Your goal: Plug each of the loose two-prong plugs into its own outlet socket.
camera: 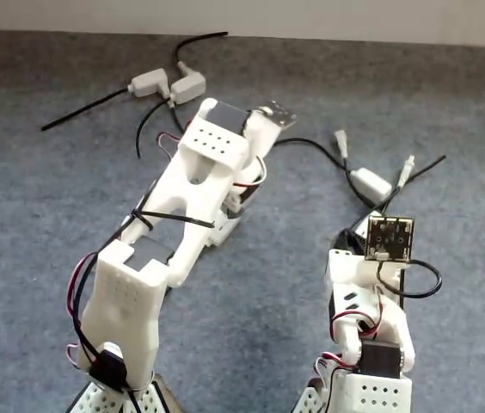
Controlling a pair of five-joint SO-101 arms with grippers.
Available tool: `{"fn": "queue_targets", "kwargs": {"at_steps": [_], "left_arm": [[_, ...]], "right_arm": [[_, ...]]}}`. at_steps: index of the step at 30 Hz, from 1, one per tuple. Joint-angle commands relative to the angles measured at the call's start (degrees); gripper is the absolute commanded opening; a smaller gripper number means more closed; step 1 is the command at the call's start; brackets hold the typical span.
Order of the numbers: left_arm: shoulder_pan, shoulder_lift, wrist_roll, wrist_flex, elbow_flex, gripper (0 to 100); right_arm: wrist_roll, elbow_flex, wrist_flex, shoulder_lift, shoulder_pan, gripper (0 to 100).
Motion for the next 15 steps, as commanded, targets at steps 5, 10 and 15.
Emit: {"fn": "queue_targets", "kwargs": {"at_steps": [5, 10, 15], "left_arm": [[-0.7, -0.2, -1.8, 0.4, -0.3, 1], [-1.7, -0.2, -0.8, 0.3, -0.3, 1], [-3.9, -0.2, 3.2, 0.3, -0.3, 1]], "right_arm": [[-0.4, 6.1, -1.4, -0.8, 0.7, 0.8], [-0.4, 6.1, -1.4, -0.8, 0.7, 0.8], [-0.4, 6.1, -1.4, -0.8, 0.7, 0.8]]}}
